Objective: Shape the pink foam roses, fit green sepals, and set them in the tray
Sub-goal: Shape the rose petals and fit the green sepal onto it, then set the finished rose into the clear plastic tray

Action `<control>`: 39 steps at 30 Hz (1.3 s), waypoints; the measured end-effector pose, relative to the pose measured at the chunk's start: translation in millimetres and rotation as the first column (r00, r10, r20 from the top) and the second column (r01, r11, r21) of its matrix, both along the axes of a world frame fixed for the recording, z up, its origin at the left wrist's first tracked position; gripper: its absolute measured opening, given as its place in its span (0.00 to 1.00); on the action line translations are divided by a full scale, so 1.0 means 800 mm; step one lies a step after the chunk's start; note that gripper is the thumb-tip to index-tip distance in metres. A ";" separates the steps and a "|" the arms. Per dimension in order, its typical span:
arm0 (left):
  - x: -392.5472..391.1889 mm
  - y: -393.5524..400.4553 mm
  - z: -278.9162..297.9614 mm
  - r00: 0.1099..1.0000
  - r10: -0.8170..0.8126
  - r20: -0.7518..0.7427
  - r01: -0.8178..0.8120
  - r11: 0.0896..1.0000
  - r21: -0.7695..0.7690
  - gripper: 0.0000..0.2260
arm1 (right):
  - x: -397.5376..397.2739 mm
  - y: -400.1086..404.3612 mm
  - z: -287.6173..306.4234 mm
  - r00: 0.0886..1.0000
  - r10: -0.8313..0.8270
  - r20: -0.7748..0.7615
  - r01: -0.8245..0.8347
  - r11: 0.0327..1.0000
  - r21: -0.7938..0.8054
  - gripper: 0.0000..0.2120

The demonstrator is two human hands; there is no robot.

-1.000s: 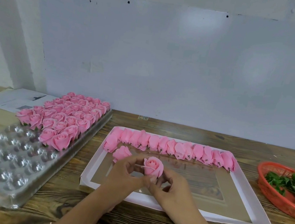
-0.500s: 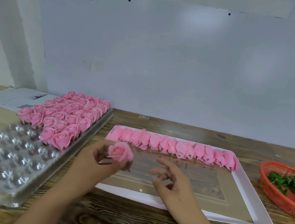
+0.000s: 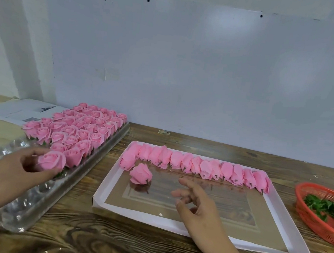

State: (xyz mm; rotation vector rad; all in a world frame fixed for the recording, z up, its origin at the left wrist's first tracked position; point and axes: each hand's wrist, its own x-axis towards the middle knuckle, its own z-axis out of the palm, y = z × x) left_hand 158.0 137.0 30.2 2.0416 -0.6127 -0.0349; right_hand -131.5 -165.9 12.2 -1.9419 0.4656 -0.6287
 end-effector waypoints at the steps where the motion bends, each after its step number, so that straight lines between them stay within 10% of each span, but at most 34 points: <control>1: 0.002 -0.001 -0.004 1.000 0.001 -0.002 -0.001 1.000 0.021 0.26 | 0.000 0.000 0.000 1.000 -0.002 0.002 0.002 1.000 -0.004 0.21; 39: 0.023 -0.038 0.021 0.974 -0.090 0.207 -0.029 0.860 0.509 0.42 | -0.001 -0.002 -0.001 1.000 0.007 0.006 -0.007 0.999 -0.051 0.21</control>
